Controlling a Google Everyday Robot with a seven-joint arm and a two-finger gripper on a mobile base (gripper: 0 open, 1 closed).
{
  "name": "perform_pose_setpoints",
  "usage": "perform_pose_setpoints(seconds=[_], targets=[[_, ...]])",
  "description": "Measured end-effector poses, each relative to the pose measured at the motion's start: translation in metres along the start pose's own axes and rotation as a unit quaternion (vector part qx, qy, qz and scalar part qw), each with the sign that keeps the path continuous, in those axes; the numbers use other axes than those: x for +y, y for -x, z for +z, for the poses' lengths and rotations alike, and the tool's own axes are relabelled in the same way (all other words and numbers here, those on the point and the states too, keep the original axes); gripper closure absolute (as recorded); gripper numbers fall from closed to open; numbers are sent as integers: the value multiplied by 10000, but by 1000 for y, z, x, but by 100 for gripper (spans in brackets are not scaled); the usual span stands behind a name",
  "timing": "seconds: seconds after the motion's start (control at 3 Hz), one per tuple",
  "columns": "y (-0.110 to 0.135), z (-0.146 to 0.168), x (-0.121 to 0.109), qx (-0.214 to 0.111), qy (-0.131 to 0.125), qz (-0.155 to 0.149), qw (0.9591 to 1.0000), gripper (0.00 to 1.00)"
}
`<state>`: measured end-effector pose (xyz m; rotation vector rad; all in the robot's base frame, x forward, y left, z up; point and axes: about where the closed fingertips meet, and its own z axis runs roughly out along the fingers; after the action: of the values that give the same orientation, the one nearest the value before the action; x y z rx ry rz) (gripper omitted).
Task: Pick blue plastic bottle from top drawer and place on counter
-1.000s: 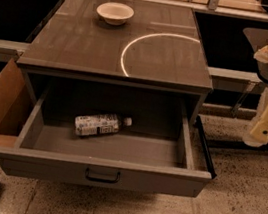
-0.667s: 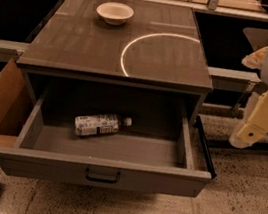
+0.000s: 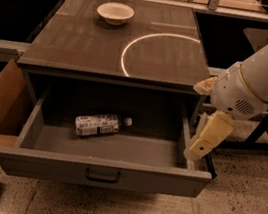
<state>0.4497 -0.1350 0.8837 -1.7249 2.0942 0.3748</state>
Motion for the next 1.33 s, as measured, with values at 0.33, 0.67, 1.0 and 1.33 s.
perform_pose_setpoints(seconds=[0.33,0.67,1.0,1.33], targets=[[0,0,0,0,0,0,10000,0],[6,30,-7,-168,-5,56,9998,0],[19,75,-19,-499,17,168,9986,0],[33,116,-29,-804,133,261,9963,0]])
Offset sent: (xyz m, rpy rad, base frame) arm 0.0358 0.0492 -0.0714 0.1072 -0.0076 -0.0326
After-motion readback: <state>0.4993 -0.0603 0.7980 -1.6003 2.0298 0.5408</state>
